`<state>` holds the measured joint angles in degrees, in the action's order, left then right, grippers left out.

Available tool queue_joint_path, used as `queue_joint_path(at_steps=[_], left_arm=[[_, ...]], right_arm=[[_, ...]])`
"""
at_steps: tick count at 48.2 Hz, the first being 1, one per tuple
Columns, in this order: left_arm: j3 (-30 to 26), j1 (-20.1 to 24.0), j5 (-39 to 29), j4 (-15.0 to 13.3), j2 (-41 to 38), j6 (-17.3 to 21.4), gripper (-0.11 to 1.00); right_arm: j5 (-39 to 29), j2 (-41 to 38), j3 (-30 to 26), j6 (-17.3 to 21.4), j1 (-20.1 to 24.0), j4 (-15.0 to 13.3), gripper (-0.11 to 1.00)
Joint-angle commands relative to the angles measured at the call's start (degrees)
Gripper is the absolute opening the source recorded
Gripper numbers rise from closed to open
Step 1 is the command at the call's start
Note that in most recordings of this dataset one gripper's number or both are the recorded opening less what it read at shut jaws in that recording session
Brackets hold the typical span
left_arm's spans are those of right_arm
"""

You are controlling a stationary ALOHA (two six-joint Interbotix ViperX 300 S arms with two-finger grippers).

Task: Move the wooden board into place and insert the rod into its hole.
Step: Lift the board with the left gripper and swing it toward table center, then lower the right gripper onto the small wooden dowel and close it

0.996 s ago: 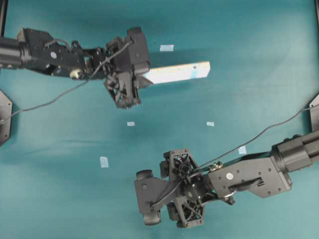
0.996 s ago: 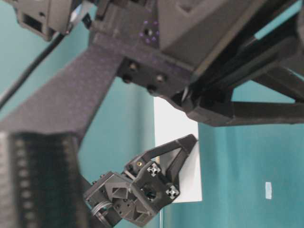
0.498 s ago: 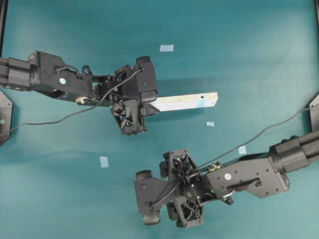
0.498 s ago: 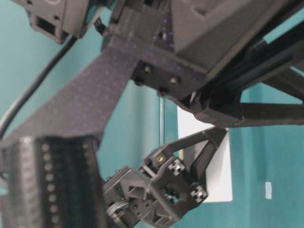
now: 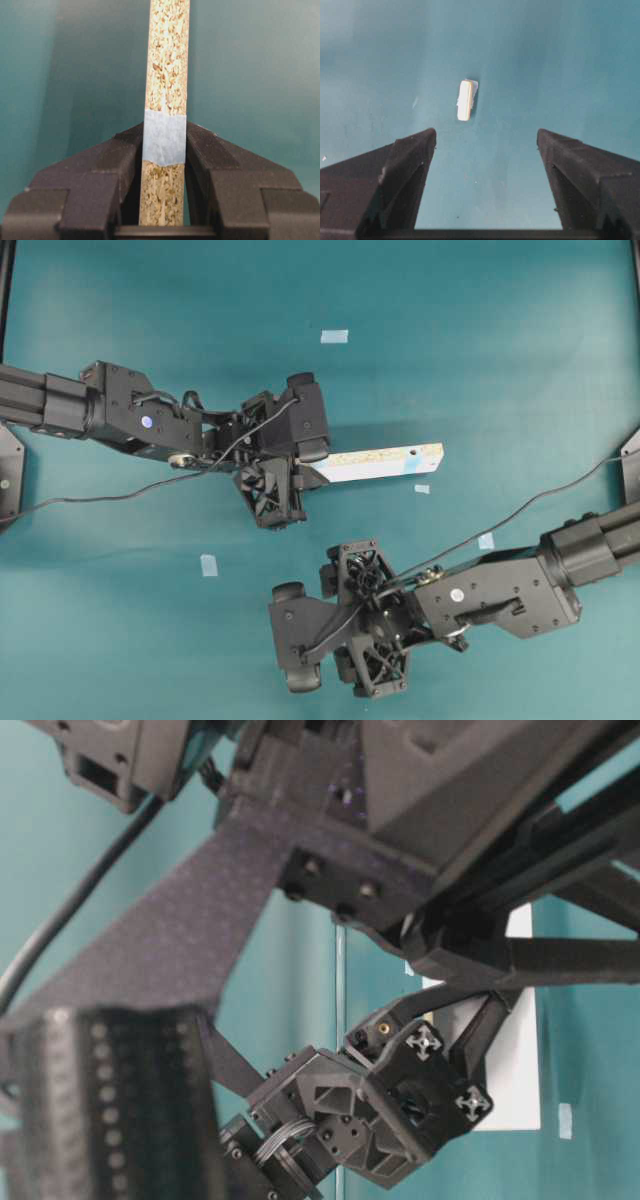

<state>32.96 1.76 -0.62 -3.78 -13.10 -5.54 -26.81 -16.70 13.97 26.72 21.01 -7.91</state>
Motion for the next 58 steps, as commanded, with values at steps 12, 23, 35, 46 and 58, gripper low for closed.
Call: queue_joint_path(at_steps=[12, 23, 35, 46, 58], left_arm=[[-0.79, -0.26, -0.18, -0.09, 1.05, -0.53, 0.22], [-0.79, -0.26, -1.93, -0.09, 1.14, -0.44, 0.22], [-1.14, -0.35, -1.93, -0.09, 1.14, -0.53, 0.23], [-1.05, -0.35, -1.93, -0.09, 1.41, -0.35, 0.66], [-0.62, -0.35, -1.93, -0.09, 1.58, -0.35, 0.62]], right_arm=[[0.35, 0.88, -0.88, 0.09, 0.09, -0.35, 0.87], [0.35, 0.79, -0.88, 0.09, 0.09, -0.35, 0.87], [0.35, 0.79, -0.88, 0.18, 0.0, -0.35, 0.87], [0.35, 0.79, -0.88, 0.18, 0.0, -0.35, 0.87], [-0.09, 0.79, -1.76, 0.7, 0.0, -0.18, 0.87]])
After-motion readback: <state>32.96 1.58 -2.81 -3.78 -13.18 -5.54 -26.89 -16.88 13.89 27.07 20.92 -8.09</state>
